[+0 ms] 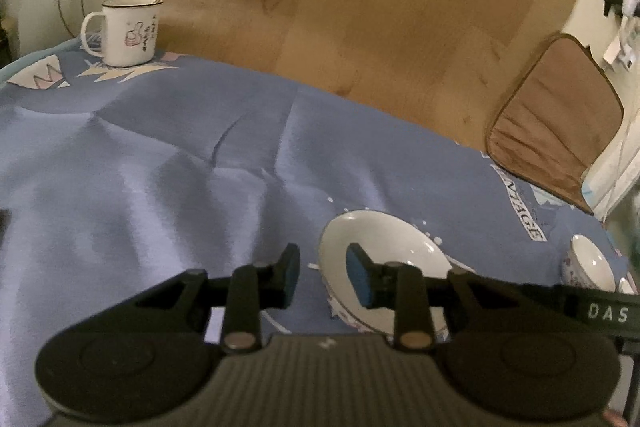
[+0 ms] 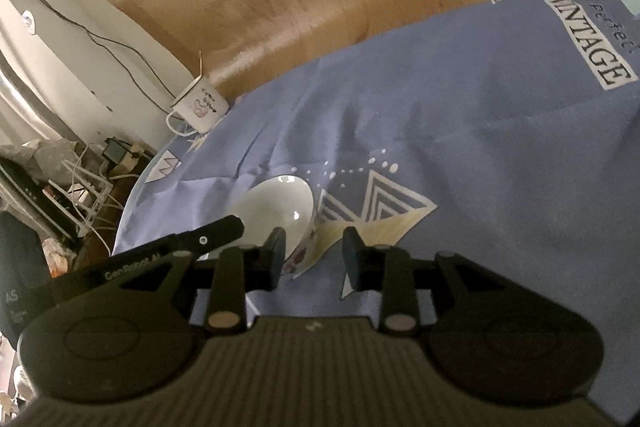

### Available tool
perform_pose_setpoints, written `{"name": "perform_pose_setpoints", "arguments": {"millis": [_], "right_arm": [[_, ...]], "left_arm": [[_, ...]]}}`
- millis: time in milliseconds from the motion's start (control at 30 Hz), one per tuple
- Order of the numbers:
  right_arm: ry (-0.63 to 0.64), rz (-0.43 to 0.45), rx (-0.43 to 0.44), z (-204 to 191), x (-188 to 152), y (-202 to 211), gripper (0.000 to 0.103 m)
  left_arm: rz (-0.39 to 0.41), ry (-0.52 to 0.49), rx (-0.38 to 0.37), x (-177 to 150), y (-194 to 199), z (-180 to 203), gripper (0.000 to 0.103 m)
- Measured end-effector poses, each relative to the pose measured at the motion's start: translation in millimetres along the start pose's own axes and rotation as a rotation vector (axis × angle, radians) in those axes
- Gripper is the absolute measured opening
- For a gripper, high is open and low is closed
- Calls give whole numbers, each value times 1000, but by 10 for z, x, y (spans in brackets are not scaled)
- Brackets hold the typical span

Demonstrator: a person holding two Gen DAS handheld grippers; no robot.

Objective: Organize plates and bowls
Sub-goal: 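Carry the white saucer in the left gripper toward the window stacks while the right gripper carries its saucer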

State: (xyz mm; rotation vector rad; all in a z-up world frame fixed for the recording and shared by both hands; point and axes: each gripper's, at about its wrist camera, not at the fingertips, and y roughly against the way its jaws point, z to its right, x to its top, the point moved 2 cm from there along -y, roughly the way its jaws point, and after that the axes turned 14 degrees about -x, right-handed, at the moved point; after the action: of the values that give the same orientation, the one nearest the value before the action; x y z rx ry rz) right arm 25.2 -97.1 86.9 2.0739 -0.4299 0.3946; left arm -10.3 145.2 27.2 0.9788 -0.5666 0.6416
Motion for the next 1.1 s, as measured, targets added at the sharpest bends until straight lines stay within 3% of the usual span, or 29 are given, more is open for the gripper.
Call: {"name": "perform_pose_setpoints", "arguments": {"millis": [133,267,433,700,1100], "right_arm": [[2,-13,6,-5,-8,-55,30],[46,-19,21,-67,-32,-74,18],[72,34,-19,-53,-44,0,13],[57,191,-103,167,-42,325,12],[-104,408,-281,985,-66,952,12]], "left_arm": [[-39,3,-14,-44,-105,-7,15],[-34,6,-13,-75,-89,3,12],[-16,-3,-36,-25,-48,141,10],[-32,-93,-87,101,-304,685,11],[-104,-258,-231,73,-873,1797,11]]}}
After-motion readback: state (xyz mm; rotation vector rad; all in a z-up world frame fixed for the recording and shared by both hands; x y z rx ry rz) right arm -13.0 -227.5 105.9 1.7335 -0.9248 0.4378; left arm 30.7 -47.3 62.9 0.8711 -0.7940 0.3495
